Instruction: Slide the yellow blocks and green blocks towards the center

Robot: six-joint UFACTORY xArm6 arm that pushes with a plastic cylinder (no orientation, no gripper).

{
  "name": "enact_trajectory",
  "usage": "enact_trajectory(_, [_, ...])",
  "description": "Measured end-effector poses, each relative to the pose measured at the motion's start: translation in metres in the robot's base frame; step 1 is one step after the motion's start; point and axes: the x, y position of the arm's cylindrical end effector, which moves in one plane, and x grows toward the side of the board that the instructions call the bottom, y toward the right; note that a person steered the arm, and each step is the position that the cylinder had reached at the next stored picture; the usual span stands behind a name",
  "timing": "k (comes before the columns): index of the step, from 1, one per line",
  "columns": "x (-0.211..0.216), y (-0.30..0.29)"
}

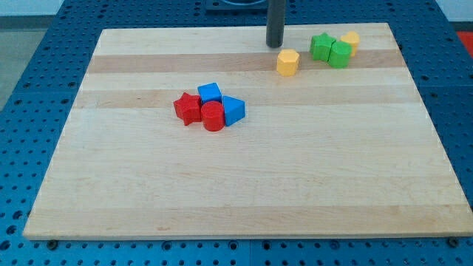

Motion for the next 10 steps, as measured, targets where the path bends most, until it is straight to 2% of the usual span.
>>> enact_trajectory(1, [0.01,0.06])
enact_trajectory(2, [0.048,0.085])
enact_trajectory(3, [0.08,0.084])
enact_trajectory(4, [0.078,0.095])
enact_trajectory(5, [0.072,0.143])
enact_trajectory(6, [0.092,0.174])
enact_trajectory(7, [0.115,0.129])
enact_trajectory(8, [0.11,0.129])
enact_trajectory(9, [0.099,0.217])
enact_trajectory(10, [0.02,0.219])
